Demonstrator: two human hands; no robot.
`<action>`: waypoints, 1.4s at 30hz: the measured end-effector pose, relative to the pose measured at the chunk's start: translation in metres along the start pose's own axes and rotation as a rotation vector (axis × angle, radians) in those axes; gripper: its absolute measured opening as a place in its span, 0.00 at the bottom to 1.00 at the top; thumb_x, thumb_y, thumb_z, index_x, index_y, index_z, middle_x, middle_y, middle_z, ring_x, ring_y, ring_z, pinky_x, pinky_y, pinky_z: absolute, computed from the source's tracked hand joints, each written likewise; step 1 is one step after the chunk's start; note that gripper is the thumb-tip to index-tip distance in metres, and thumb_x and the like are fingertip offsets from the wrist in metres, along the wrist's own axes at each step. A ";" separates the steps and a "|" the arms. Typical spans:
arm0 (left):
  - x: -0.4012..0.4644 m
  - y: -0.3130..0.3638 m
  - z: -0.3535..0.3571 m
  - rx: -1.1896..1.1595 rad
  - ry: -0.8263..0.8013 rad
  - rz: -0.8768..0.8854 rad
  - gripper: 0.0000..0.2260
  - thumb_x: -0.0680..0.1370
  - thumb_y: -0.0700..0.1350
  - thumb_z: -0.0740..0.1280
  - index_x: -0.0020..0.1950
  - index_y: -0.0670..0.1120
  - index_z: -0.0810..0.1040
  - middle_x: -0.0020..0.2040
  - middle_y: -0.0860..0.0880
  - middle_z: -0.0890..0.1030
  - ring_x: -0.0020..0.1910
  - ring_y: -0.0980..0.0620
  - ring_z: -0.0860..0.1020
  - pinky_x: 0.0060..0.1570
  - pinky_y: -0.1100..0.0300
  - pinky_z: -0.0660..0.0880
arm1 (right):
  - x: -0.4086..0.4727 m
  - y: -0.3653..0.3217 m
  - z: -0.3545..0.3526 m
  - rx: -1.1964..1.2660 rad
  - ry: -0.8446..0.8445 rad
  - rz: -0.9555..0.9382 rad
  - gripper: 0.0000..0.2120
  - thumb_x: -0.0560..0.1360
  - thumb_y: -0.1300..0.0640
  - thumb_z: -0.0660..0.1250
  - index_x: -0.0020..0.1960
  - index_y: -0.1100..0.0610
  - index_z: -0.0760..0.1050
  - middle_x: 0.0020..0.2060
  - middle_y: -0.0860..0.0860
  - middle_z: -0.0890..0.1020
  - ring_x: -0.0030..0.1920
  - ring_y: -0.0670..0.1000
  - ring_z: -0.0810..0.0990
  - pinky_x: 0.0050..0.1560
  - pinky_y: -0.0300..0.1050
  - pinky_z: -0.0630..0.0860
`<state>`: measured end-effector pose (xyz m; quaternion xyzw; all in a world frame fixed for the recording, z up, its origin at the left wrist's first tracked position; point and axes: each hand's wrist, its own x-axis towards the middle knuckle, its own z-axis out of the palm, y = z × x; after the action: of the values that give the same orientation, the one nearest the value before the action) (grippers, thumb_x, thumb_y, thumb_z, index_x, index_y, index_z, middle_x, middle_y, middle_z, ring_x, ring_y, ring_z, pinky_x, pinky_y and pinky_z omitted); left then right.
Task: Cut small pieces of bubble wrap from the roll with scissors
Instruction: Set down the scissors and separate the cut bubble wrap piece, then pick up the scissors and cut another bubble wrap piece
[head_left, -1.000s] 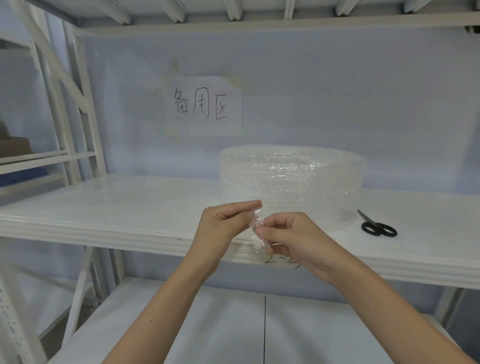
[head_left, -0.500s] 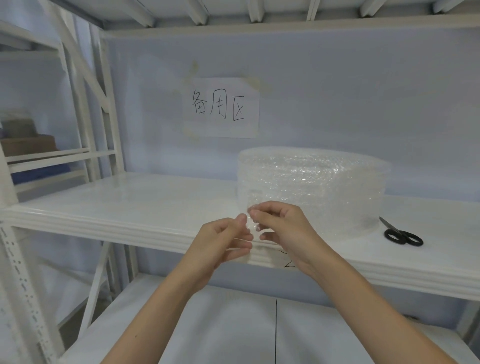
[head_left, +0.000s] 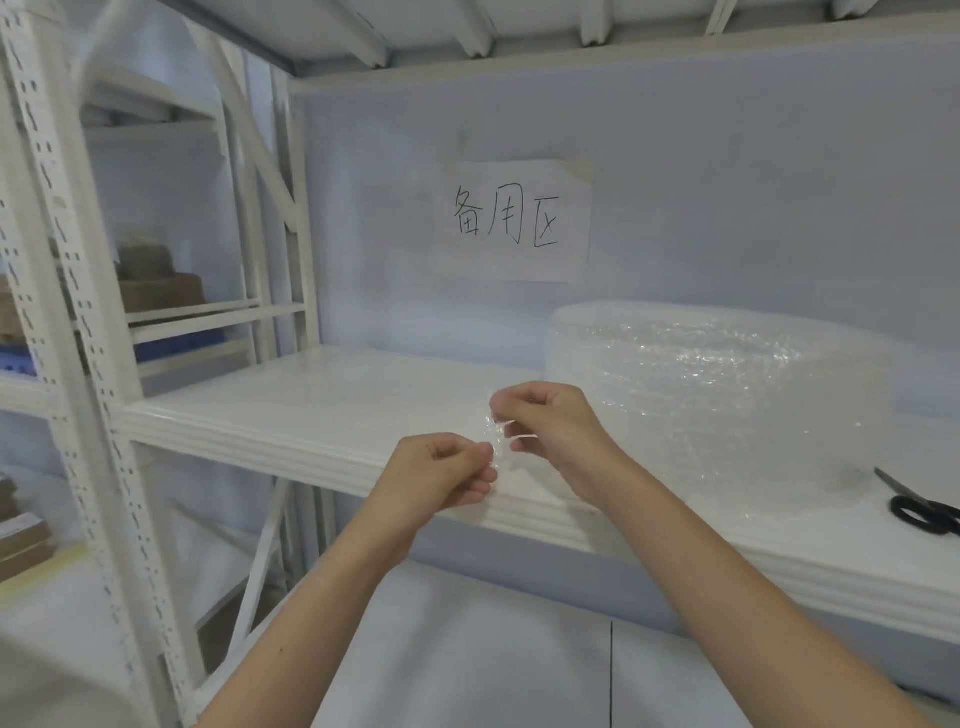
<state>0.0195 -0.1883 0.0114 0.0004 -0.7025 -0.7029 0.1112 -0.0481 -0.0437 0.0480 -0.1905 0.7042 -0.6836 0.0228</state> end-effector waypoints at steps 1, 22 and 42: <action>0.002 0.000 -0.005 0.015 0.016 -0.001 0.09 0.77 0.43 0.70 0.44 0.37 0.84 0.37 0.45 0.85 0.33 0.55 0.82 0.39 0.65 0.80 | 0.007 0.001 0.004 -0.010 -0.008 0.000 0.08 0.73 0.60 0.72 0.50 0.63 0.82 0.37 0.52 0.83 0.37 0.50 0.78 0.36 0.39 0.78; 0.005 0.002 -0.059 0.056 0.190 -0.058 0.24 0.83 0.52 0.56 0.39 0.39 0.82 0.34 0.43 0.85 0.22 0.51 0.73 0.23 0.62 0.70 | 0.099 0.054 0.053 -0.740 0.081 -0.155 0.11 0.77 0.58 0.65 0.46 0.65 0.81 0.52 0.60 0.81 0.50 0.58 0.81 0.48 0.47 0.75; 0.006 -0.005 0.139 0.226 -0.226 0.206 0.09 0.76 0.56 0.69 0.46 0.52 0.83 0.46 0.51 0.85 0.34 0.55 0.81 0.48 0.55 0.80 | -0.138 -0.012 -0.245 -1.079 0.760 -0.064 0.11 0.75 0.51 0.63 0.39 0.56 0.78 0.36 0.51 0.82 0.38 0.55 0.79 0.40 0.50 0.77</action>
<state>-0.0089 -0.0523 0.0091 -0.1381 -0.7813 -0.6000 0.1022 0.0106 0.2308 0.0439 0.0588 0.9010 -0.2548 -0.3462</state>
